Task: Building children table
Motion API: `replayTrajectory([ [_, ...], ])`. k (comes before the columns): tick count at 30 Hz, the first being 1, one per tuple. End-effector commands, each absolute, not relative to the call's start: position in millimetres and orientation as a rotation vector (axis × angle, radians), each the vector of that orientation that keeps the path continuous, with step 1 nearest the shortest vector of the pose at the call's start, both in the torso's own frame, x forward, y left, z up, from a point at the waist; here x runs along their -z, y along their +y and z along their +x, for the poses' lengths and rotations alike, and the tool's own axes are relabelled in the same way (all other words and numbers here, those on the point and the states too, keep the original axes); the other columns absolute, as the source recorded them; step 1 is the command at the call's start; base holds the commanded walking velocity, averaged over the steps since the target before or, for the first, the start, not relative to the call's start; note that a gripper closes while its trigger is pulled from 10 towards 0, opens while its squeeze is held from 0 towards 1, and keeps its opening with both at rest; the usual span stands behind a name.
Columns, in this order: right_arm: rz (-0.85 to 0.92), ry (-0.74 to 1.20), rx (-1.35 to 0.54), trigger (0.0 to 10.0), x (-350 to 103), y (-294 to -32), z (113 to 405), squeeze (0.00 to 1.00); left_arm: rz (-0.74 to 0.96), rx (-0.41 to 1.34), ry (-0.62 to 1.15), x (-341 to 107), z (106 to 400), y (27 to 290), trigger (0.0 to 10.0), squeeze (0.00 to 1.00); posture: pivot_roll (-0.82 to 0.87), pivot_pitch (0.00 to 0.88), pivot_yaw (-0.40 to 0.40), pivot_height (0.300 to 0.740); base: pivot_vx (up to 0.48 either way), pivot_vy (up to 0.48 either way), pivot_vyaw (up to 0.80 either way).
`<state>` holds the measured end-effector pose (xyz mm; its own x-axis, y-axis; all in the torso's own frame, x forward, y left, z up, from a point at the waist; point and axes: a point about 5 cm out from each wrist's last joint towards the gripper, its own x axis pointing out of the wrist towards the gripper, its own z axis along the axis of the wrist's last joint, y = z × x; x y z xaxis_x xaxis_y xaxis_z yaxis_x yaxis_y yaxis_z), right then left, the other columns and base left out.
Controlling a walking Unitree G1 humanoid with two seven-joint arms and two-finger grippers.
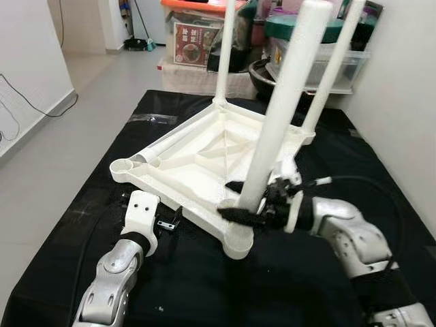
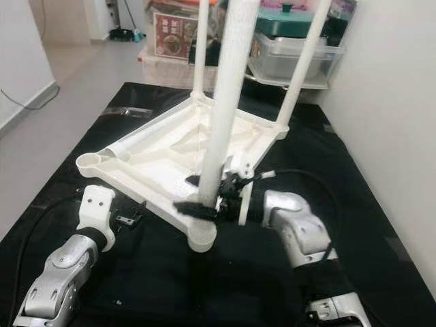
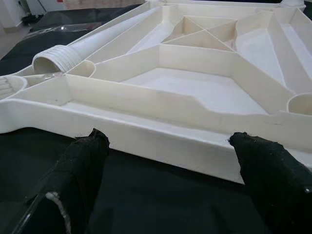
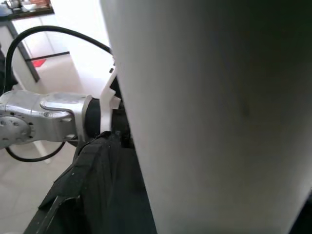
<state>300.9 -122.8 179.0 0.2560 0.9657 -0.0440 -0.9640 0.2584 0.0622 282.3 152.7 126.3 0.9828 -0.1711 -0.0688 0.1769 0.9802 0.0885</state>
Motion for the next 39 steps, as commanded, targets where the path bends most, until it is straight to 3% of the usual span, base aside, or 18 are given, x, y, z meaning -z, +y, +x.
replayTrajectory([
  [1, 0.021, 0.099, -1.349, 4.5, -172, -105, 299, 0.0, 0.099, 0.167, 0.058, -128, 281, 154, 10.0, 0.0, 0.13, 0.0, -0.148, 0.74, 0.0, 0.0, 0.0],
  [2, 0.034, 0.095, -1.282, 0.0, -170, -98, 304, 0.0, 0.101, 0.158, 0.057, -128, 281, 156, 10.0, 0.0, 0.13, 0.0, -0.148, 0.74, 0.0, 0.0, 0.0],
  [3, 0.026, 0.123, -1.001, 0.0, -160, -101, 323, 0.0, 0.101, 0.151, 0.057, -128, 280, 158, 10.0, 0.0, 0.13, 0.0, -0.148, 0.74, 0.0, 0.0, 0.0],
  [8, 0.005, 0.15, -0.84, 0.0, -153, -108, 332, 0.0, 0.101, 0.151, 0.058, -128, 281, 157, 10.0, 0.0, 0.13, 0.0, -0.148, 0.74, 0.0, 0.0, 0.0],
  [9, 0.022, 0.162, -0.592, 0.0, -147, -129, 340, 0.0, 0.1, 0.151, 0.059, -127, 280, 157, 10.0, 0.0, 0.11, 0.0, -0.137, 0.74, 0.0, 0.0, 0.0],
  [10, 0.022, 0.162, -0.592, 0.0, -147, -129, 340, 0.0, 0.1, 0.151, 0.059, -127, 280, 157, 10.0, 0.0, 0.11, 0.0, -0.137, 0.74, 0.0, 0.0, 0.0],
  [12, 0.049, 0.181, -0.05, 0.0, -133, -183, 335, 0.0, 0.098, 0.156, 0.063, -126, 280, 156, 10.0, 0.0, 0.09, 0.0, -0.127, 0.74, 0.0, 0.0, 0.0],
  [13, 0.049, 0.181, -0.05, 0.0, -133, -183, 335, 0.0, 0.098, 0.156, 0.063, -126, 280, 156, 10.0, 0.0, 0.09, 0.0, -0.127, 0.74, 0.0, 0.0, 0.0],
  [14, 0.046, 0.189, 0.142, 0.0, -128, -202, 324, 0.0, 0.097, 0.157, 0.065, -125, 280, 156, 10.0, 0.0, 0.08, 0.0, -0.122, 0.74, 0.0, 0.0, 0.0],
  [22, 0.059, 0.182, 0.359, 0.0, -135, -207, 304, 0.0, 0.095, 0.168, 0.072, -123, 280, 155, 10.0, 0.0, 0.07, 0.0, -0.11, 0.74, 0.0, 0.0, 0.0],
  [23, 0.087, 0.189, 0.316, 10.0, -137, -200, 308, 0.0, 0.095, 0.171, 0.073, -123, 280, 154, 10.0, 0.0, 0.06, 0.0, -0.107, 0.74, 0.0, 0.0, 0.0],
  [27, 0.185, 0.095, 0.123, 10.0, -156, -177, 323, 0.0, 0.094, 0.175, 0.074, -122, 280, 153, 10.0, 0.0, 0.07, 0.0, -0.113, 0.74, 0.0, 0.0, 0.0],
  [28, 0.201, 0.052, 0.079, 10.0, -165, -177, 329, 1.0, 0.093, 0.174, 0.073, -123, 280, 153, 10.0, 0.0, 0.07, 0.0, -0.118, 0.74, 0.0, 0.0, 0.0],
  [34, 0.184, 0.008, 0.019, 10.0, -186, -185, 344, 1.0, 0.093, 0.168, 0.071, -123, 280, 155, 10.0, 0.0, 0.08, 0.0, -0.122, 0.74, 0.0, 0.0, 0.0],
  [35, 0.166, -0.013, -0.033, 10.0, -198, -189, 349, 0.0, 0.093, 0.167, 0.071, -123, 280, 156, 10.0, 0.0, 0.07, 0.0, -0.121, 0.74, 0.0, 0.0, 0.0],
  [38, 0.167, -0.08, -0.256, 10.0, -224, -190, 354, 0.0, 0.092, 0.167, 0.07, -123, 280, 156, 10.0, 0.0, 0.07, 0.0, -0.122, 0.74, 0.0, 0.0, 0.0],
  [39, 0.12, -0.109, -0.455, 10.0, -233, -186, 350, 0.0, 0.091, 0.17, 0.069, -123, 281, 154, 10.0, 0.0, 0.07, 0.0, -0.117, 0.74, 0.0, 0.0, 0.0],
])
